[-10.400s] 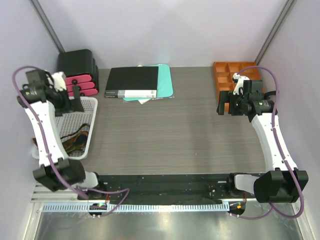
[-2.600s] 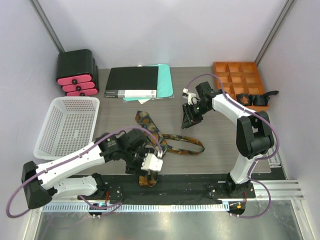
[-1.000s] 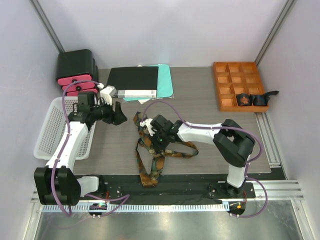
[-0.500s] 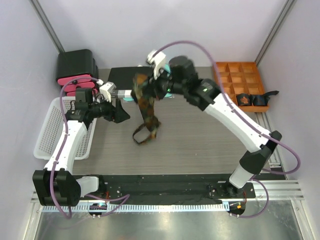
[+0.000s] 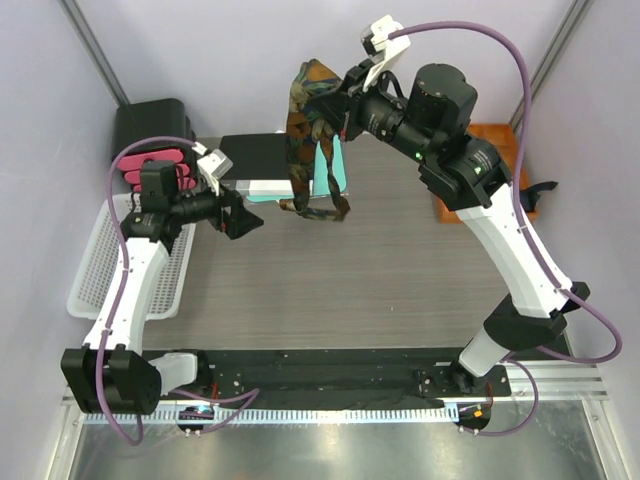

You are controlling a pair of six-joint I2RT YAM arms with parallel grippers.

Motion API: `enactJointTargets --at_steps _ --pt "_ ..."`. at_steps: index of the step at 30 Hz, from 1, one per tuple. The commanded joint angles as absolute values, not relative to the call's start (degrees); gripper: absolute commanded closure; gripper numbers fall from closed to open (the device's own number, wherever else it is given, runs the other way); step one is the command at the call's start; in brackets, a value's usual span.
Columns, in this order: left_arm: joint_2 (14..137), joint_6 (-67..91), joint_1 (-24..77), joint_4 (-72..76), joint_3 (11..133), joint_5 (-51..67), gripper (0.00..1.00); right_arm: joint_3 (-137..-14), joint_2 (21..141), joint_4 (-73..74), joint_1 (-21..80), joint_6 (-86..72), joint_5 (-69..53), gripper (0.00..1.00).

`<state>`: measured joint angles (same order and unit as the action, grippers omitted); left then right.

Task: Roll the ties
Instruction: Flatten out the tie at the center of the board.

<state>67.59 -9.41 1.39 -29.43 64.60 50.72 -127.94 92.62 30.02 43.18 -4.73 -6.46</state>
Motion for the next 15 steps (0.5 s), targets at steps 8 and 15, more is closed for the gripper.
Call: enactJointTargets --at_steps 8,15 --pt "71.72 -30.24 2.02 -35.24 71.02 56.51 0.10 -132.89 88.51 21.10 43.51 -5.01 -8.78 0.99" --pt "65.05 2.86 2.29 -8.74 55.76 60.82 0.16 -138.86 89.30 17.76 43.51 -7.99 -9.23 0.99"
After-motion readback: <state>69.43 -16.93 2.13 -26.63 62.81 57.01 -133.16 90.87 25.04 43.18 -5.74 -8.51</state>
